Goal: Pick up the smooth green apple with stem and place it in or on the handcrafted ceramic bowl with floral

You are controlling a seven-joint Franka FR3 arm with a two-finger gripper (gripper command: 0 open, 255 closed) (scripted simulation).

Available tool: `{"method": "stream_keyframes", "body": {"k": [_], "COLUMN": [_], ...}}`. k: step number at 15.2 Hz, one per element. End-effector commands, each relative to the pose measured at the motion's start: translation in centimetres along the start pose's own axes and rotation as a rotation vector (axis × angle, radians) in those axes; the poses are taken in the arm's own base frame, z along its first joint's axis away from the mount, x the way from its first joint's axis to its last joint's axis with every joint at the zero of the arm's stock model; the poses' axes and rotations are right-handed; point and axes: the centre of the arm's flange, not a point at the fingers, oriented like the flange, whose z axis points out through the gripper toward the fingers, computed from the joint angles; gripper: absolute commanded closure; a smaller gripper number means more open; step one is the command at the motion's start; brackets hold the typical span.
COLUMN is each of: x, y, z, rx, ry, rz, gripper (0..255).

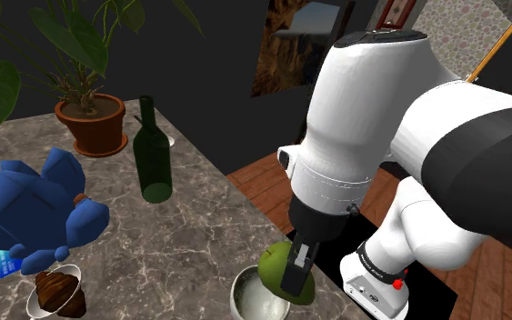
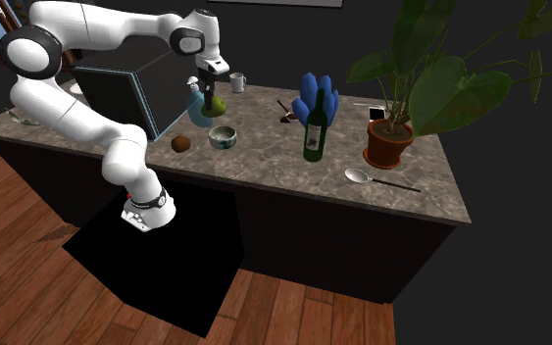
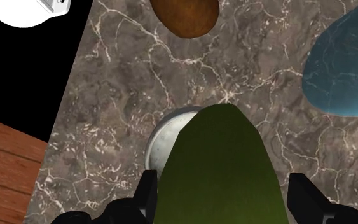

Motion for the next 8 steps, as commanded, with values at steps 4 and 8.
{"method": "stream_keyframes", "body": {"k": [4, 8], "x": [0.2, 0.5], "y": [0.3, 0.5], "z": [2.7, 4.7], "rx": [0.0, 0.0], "ry": [0.0, 0.0], "rz": [0.0, 0.0], "gripper": [255, 255]}}
